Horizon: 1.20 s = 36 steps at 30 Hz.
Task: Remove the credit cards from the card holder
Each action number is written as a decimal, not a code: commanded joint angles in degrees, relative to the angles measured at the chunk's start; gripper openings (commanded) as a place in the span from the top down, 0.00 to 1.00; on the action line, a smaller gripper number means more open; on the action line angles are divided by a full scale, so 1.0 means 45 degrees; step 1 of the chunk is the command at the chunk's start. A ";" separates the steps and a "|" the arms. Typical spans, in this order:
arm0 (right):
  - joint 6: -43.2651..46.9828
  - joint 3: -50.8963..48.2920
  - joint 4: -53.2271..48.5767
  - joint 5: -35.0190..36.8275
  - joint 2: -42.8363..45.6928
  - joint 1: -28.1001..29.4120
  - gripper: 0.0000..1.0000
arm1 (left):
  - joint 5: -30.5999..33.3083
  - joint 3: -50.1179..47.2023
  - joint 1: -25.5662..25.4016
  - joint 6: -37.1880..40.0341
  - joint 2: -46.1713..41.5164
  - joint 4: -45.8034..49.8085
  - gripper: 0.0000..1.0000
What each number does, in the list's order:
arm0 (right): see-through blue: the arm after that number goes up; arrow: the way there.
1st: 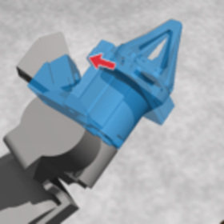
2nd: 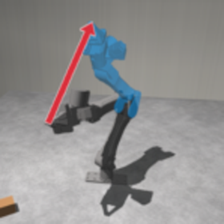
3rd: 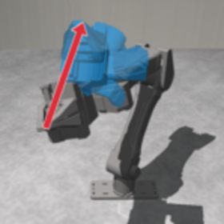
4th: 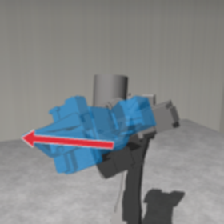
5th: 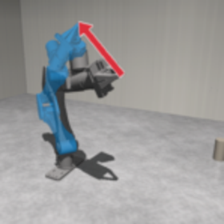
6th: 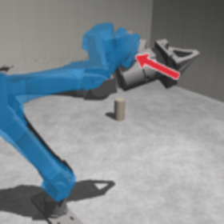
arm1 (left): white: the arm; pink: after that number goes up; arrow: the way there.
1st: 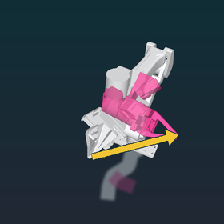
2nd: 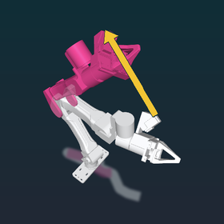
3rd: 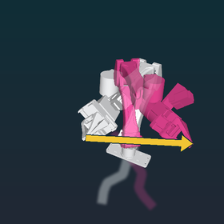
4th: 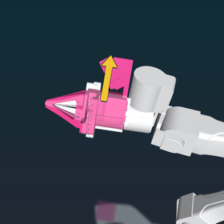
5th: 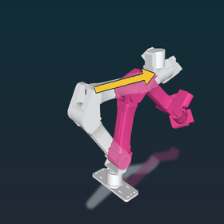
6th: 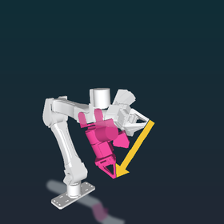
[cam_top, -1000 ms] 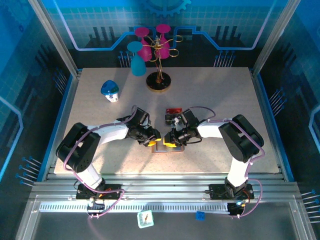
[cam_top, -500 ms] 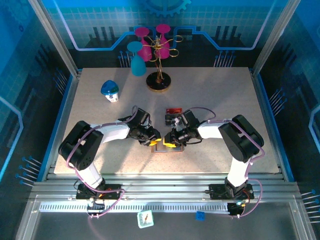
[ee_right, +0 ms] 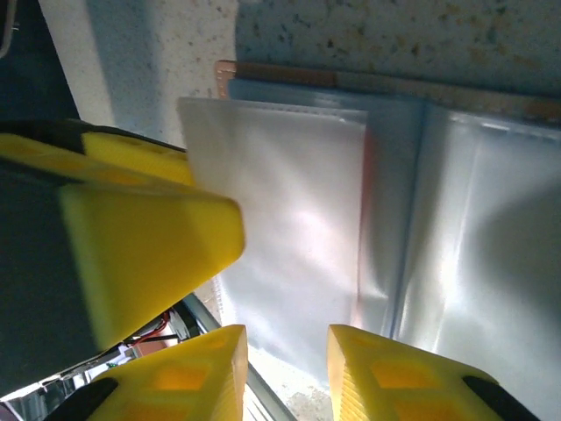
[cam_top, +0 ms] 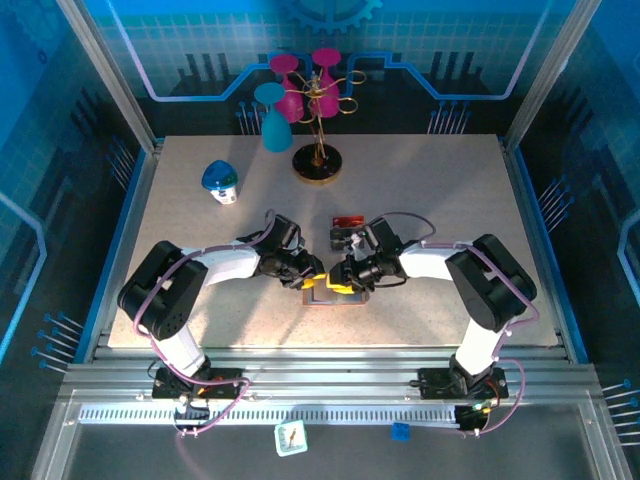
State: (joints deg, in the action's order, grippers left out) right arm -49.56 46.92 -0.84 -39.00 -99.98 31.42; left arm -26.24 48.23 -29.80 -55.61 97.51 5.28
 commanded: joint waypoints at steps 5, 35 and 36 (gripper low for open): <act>0.0329 0.0370 -0.1608 0.0405 0.1306 -0.0321 0.70 | -0.0398 0.0242 -0.0070 -0.0061 -0.0102 0.0236 0.69; 0.2117 0.0844 -0.5261 0.1852 0.4434 -0.2603 0.70 | -0.1091 0.3159 -0.1140 0.0489 0.0974 0.1201 0.65; 0.2127 0.0548 -0.5282 0.1852 0.4473 -0.2626 0.70 | -0.1107 0.3259 -0.1203 0.0494 0.1090 0.1186 0.65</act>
State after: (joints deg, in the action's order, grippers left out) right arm -40.88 50.33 -22.76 -30.83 -81.32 20.64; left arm -29.10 61.01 -34.30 -54.92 100.68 8.88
